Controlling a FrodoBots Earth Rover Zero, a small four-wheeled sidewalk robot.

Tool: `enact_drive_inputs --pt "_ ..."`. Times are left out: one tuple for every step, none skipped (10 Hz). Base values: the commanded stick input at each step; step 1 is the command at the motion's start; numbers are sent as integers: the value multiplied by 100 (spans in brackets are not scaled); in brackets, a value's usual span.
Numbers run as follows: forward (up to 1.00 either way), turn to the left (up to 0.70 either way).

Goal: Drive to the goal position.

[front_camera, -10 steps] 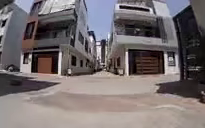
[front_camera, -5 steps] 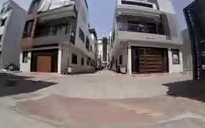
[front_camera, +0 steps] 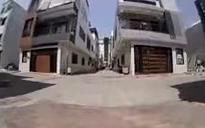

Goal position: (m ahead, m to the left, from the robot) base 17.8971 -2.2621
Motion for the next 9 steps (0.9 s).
enact_drive_inputs --pt "85 0" --pt "85 0" --pt "85 0" --pt "85 -11" --pt "85 -25" --pt "85 -34" --pt "85 -23" --pt "85 -3" --pt "85 0"
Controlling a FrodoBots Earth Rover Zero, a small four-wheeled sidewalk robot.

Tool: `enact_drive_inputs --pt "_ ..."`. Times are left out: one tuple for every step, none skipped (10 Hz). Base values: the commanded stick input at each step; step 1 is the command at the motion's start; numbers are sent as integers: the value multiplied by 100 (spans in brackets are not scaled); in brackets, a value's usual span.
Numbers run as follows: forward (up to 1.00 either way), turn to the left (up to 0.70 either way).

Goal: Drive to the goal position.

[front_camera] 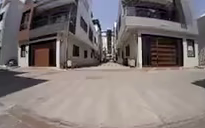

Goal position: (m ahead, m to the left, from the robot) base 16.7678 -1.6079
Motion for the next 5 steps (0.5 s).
enact_drive_inputs --pt "85 0" --pt "85 0" --pt "85 0" --pt "85 0" --pt "85 0"
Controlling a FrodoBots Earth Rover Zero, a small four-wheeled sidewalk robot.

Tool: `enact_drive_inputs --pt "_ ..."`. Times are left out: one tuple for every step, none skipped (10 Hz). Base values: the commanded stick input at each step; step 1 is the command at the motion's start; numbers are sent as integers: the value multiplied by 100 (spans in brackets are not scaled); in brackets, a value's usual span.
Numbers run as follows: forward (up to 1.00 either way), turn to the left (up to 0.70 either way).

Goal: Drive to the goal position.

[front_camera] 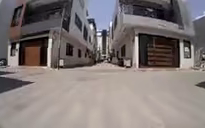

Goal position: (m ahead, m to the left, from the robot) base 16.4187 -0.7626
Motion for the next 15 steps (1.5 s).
enact_drive_inputs --pt "85 0" --pt "85 0" --pt "85 0" --pt "85 0" --pt "85 0" --pt "85 0" --pt "85 0" --pt "85 0" --pt "85 0" --pt "85 0" --pt "85 0" --pt "85 0" --pt "85 0" --pt "85 0" --pt "85 0"
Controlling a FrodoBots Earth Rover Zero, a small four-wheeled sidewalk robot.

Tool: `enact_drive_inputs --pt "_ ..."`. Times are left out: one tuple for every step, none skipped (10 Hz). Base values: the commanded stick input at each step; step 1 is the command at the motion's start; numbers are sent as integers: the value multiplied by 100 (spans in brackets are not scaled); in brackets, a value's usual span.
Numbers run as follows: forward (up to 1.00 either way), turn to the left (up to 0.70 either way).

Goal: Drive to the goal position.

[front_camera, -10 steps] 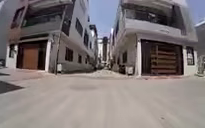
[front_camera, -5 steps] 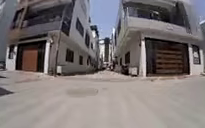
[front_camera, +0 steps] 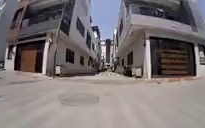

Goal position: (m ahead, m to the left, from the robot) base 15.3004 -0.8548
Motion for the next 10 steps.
enact_drive_inputs --pt "85 0" --pt "85 0" --pt "85 0" --pt "85 0" --pt "85 0" --pt "85 0" --pt "85 -18" --pt "85 -32" --pt "85 -34" --pt "85 -34"
